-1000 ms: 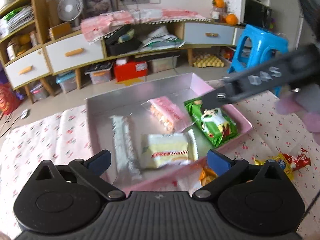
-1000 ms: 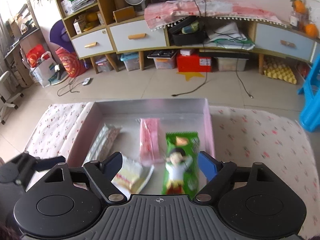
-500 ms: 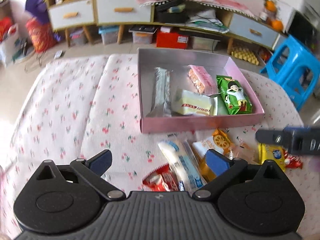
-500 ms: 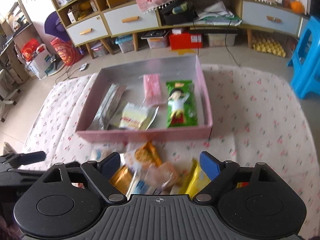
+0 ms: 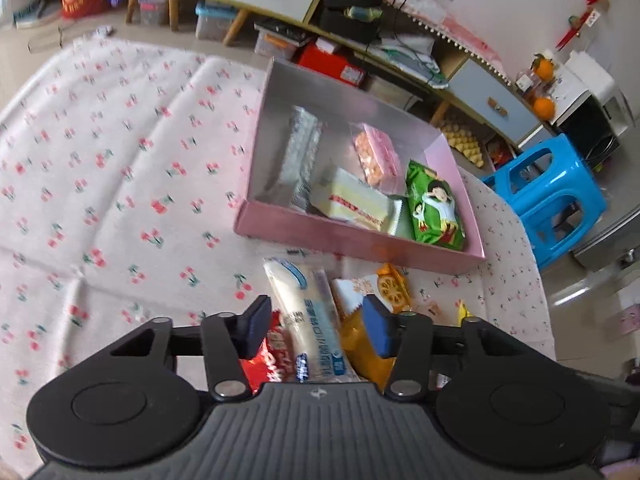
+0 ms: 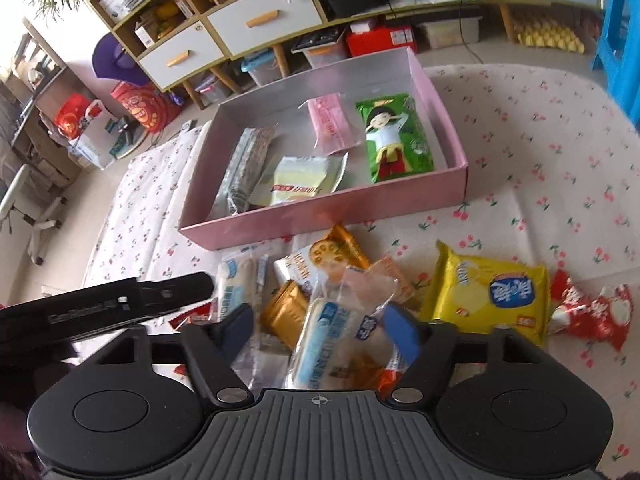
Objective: Organize snacks
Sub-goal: 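Grasp the white milk stick with the left tool while the right tool grasps another milk stick, then lift both milk sticks and lower them into the pink box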
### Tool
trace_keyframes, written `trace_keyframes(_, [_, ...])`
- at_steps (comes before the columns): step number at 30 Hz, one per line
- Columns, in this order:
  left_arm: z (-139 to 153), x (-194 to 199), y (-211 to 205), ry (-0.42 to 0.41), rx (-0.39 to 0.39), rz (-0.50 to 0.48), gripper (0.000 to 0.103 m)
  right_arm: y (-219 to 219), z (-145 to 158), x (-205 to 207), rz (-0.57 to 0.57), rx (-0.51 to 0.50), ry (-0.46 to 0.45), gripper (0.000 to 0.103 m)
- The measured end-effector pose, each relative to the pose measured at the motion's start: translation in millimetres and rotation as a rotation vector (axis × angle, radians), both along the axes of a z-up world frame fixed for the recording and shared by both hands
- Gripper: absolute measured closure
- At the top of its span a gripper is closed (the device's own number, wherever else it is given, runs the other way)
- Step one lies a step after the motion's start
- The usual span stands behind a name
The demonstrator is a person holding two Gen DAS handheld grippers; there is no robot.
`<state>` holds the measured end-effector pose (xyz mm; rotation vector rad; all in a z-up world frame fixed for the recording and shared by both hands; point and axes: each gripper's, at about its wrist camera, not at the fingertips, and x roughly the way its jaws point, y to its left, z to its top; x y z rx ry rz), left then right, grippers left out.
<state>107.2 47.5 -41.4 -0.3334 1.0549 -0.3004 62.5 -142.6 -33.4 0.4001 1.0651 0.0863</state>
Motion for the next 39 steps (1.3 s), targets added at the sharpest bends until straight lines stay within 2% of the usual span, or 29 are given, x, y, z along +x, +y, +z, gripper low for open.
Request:
trace_keyframes(5, [-6.6, 1.8, -2.4, 0.029, 0.001, -0.005, 0.063, 2.6, -10.0, 0.6, 0.004, 0.025, 0.049, 0.053])
trace_keyframes(9, [-8.4, 0.9, -4.0, 0.039, 0.009, -0.008, 0.064, 1.5, -17.3, 0.3, -0.004, 0.045, 0.081, 0.057])
trace_keyframes(16, [-13.7, 0.3, -9.7, 0.051, 0.046, -0.015, 0.064, 6.9, -21.2, -1.5, 0.009, 0.039, 0.101, 0.057])
trace_keyframes(20, [-17.7, 0.3, -12.4, 0.063, 0.072, -0.019, 0.068, 11.5, -24.8, -2.3, 0.020, 0.013, 0.112, 0.057])
trace_keyframes(31, [-21.7, -0.9, -13.6, 0.075, 0.090, -0.016, 0.074, 14.1, -27.2, -2.1, 0.030, -0.020, 0.102, 0.066])
trace_keyframes(39, [-19.0, -1.1, -12.3, 0.067, 0.096, -0.012, 0.082, 15.2, -23.5, -1.8, 0.035, -0.024, 0.095, 0.072])
